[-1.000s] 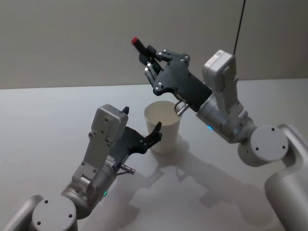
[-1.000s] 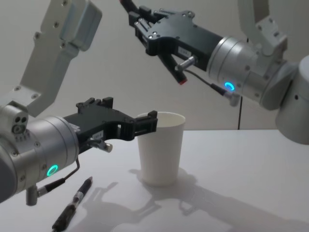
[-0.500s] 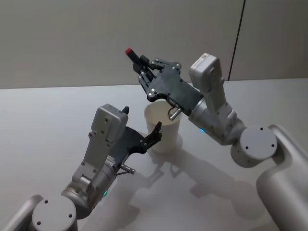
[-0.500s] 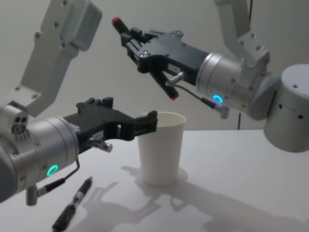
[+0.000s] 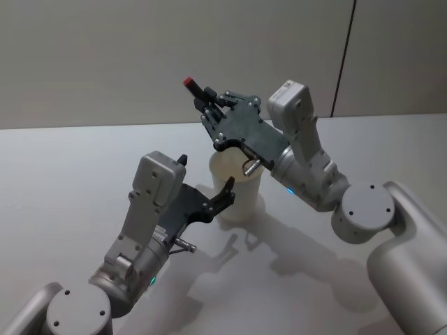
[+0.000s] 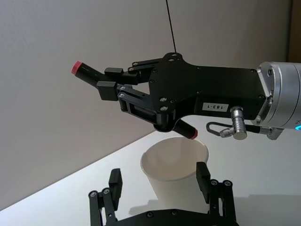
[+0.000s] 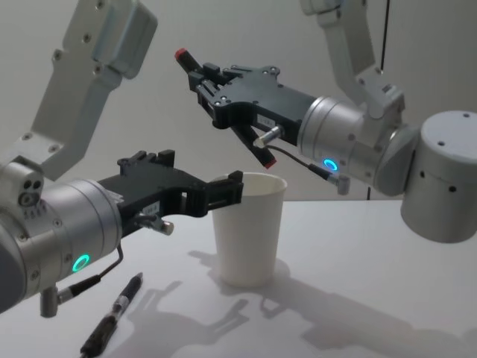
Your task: Place the pen into the pen holder.
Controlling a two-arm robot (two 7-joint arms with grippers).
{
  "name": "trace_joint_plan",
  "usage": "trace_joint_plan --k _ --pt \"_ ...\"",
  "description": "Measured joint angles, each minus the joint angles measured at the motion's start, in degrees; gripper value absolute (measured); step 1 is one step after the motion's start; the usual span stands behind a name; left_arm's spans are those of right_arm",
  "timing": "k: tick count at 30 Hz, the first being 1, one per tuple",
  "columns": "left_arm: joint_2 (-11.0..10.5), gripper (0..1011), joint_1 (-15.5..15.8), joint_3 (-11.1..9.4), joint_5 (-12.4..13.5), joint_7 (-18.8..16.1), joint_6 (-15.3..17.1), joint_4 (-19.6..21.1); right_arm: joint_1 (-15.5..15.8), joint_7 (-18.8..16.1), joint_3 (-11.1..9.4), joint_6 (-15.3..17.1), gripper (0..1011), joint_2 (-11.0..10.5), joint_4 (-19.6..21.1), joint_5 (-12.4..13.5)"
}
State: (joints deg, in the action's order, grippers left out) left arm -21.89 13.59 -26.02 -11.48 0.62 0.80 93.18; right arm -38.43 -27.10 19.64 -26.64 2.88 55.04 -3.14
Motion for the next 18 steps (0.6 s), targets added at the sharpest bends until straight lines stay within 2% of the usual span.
trace_joint_plan --k 5,12,13,14,16,17,18 --pt "0.00 1004 0.00 0.00 0.00 0.00 0.00 0.00 -0.50 0.46 0.03 -0.09 205 0.13 -1.10 -0.21" --pt "0.00 1004 0.00 0.00 0.00 0.00 0.00 0.00 -0.98 0.97 0.08 -0.33 416 0.24 -2.14 -0.38" --pt "0.00 1004 0.00 0.00 0.00 0.00 0.00 0.00 -0.98 0.97 0.08 -0.33 416 0.24 -2.14 -0.38" --pt "0.00 1004 0.00 0.00 0.00 0.00 0.00 0.00 -1.03 1.05 0.08 -0.40 485 0.25 -2.27 -0.39" --pt "0.00 1004 0.00 0.00 0.00 0.00 0.00 0.00 -1.08 1.19 0.10 -0.52 522 0.25 -2.40 -0.41" --pt "0.00 1004 0.00 0.00 0.00 0.00 0.00 0.00 -1.11 1.23 0.10 -0.55 583 0.25 -2.43 -0.41" --pt "0.00 1004 0.00 0.00 0.00 0.00 0.00 0.00 -1.13 1.27 0.11 -0.57 583 0.25 -2.45 -0.41"
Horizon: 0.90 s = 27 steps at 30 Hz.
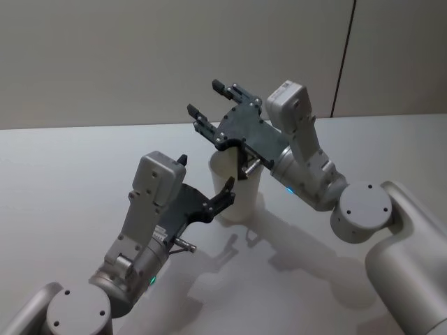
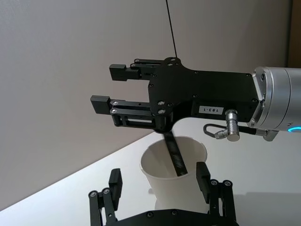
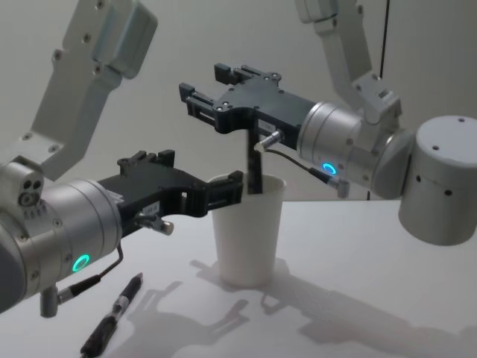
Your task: Place the pen into the pen holder.
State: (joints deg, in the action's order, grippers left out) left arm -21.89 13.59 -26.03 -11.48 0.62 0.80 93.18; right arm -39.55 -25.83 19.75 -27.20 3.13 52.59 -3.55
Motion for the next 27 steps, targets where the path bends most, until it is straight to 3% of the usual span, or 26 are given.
trace_joint_plan --k 7,13,27 --pt "0.00 1004 0.00 0.00 0.00 0.00 0.00 0.00 -0.04 0.31 0.03 -0.17 835 -0.08 -0.04 0.02" --pt "0.00 1004 0.00 0.00 0.00 0.00 0.00 0.00 0.06 0.55 0.03 -0.22 986 -0.22 0.44 0.13" --pt "0.00 1004 0.00 0.00 0.00 0.00 0.00 0.00 3.09 4.27 0.27 1.26 1001 -1.29 6.37 -0.28"
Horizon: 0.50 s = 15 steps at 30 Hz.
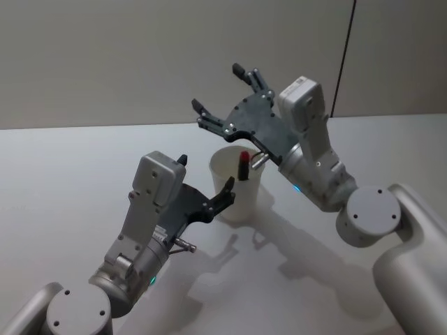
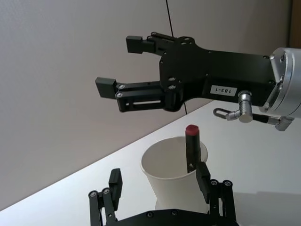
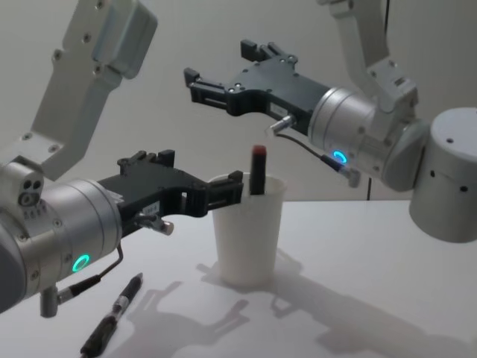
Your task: Place the pen into the pen holder.
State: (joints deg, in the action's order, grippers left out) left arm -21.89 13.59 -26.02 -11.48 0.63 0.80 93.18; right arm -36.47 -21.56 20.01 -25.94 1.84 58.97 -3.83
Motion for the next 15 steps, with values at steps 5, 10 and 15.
trace_joint_plan --k 5,10,15 --pt "0.00 1004 0.00 0.00 0.00 0.00 0.00 0.00 2.07 3.44 0.19 1.54 1001 -0.67 3.84 -0.75" --pt "0.00 1004 0.00 0.00 0.00 0.00 0.00 0.00 4.48 7.54 0.34 3.72 1001 -1.41 8.12 -1.57" --pt "0.00 1004 0.00 0.00 0.00 0.00 0.00 0.00 6.78 11.39 0.41 5.98 1001 -2.18 12.00 -2.21"
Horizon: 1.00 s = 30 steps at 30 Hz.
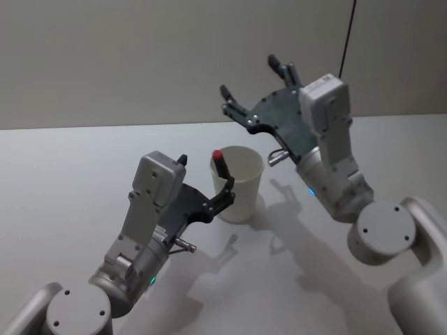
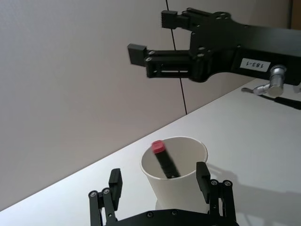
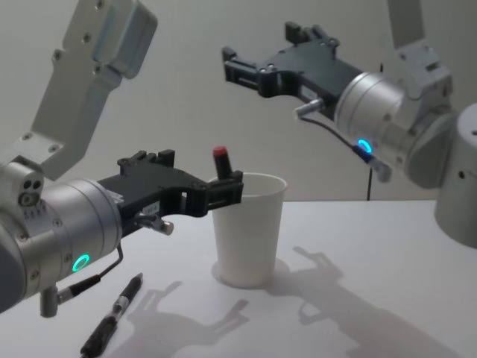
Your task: Place the pen into the pen holder.
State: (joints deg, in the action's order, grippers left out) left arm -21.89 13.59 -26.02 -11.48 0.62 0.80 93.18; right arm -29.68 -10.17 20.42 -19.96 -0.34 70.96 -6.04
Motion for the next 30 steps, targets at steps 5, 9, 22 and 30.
trace_joint_plan --k 5,9,22,30 --pt "0.00 1004 0.00 0.00 0.00 0.00 0.00 0.00 2.89 4.75 0.03 3.19 1001 -0.98 4.70 -0.61" --pt "0.00 1004 0.00 0.00 0.00 0.00 0.00 0.00 5.67 8.75 0.01 6.06 1001 -2.00 8.89 -0.83" --pt "0.00 1004 0.00 0.00 0.00 0.00 0.00 0.00 13.41 16.98 -0.26 12.30 1001 -5.02 19.25 0.00" --pt "0.00 1004 0.00 0.00 0.00 0.00 0.00 0.00 17.23 19.96 -0.28 14.48 1001 -6.34 23.87 0.71"
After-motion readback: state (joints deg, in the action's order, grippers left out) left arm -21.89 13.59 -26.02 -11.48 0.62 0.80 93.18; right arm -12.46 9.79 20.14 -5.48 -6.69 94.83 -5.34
